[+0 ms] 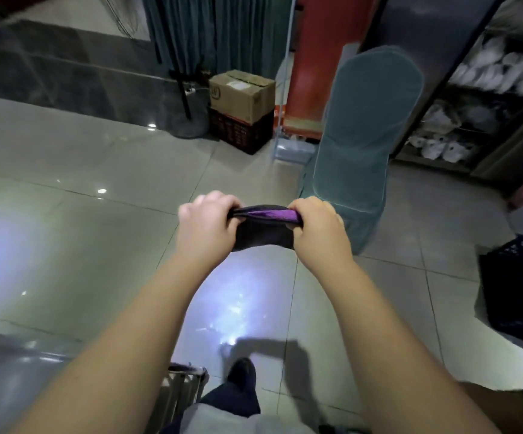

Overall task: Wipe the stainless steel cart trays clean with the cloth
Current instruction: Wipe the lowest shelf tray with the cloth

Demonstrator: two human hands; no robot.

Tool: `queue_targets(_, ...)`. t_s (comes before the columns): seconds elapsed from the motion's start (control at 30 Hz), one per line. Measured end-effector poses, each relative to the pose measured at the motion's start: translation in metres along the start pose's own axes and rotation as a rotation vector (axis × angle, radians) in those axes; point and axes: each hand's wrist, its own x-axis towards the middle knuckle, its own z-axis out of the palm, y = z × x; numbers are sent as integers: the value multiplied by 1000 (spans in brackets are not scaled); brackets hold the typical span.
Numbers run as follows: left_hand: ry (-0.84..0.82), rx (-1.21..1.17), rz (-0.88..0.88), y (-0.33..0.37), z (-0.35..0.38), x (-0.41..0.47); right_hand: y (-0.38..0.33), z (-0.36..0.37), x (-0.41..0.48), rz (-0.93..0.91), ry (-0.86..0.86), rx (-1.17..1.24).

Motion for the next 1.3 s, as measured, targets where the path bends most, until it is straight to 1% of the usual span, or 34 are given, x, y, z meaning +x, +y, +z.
queue_targets(0.13, 12, -15, -7, -31, -4, 82, -16, 13, 89, -53, 15, -17)
queue_targets(0.23, 80, 3, -51, -52, -11, 133, -33, 24, 152, -113, 26, -41)
queue_targets(0.3, 147, 52, -84, -71, -14, 163, -47, 35, 195, -185, 14, -59)
queue_targets(0.4, 195, 124, -169, -111, -16, 199, -72, 62, 260, -360, -47, -89)
queue_targets(0.53, 256, 195, -373, -175, -20, 225, -124, 112, 340, -618, -133, -143)
queue_targets(0.7, 395, 262, -780, -247, -42, 223, -229, 179, 407, -1007, -265, -97)
queue_targets(0.8, 497, 305, -1019, -275, -61, 198, -299, 213, 414, -1202, -352, 1)
queue_targets(0.97, 638, 387, -1306, -320, -91, 139, -413, 264, 378, -1551, -475, 131)
queue_targets(1.07, 693, 487, -1431, -344, -102, 100, -469, 292, 341, -1717, -529, 163)
queue_targets(1.13, 726, 547, -1484, -358, -106, 78, -498, 308, 319, -1836, -537, 111)
queue_targets(1.2, 693, 542, -1558, -372, -110, 59, -523, 320, 297, -1970, -545, 58)
queue_targets(1.3, 601, 466, -1697, -387, -116, 38, -553, 337, 273, -2092, -627, 71)
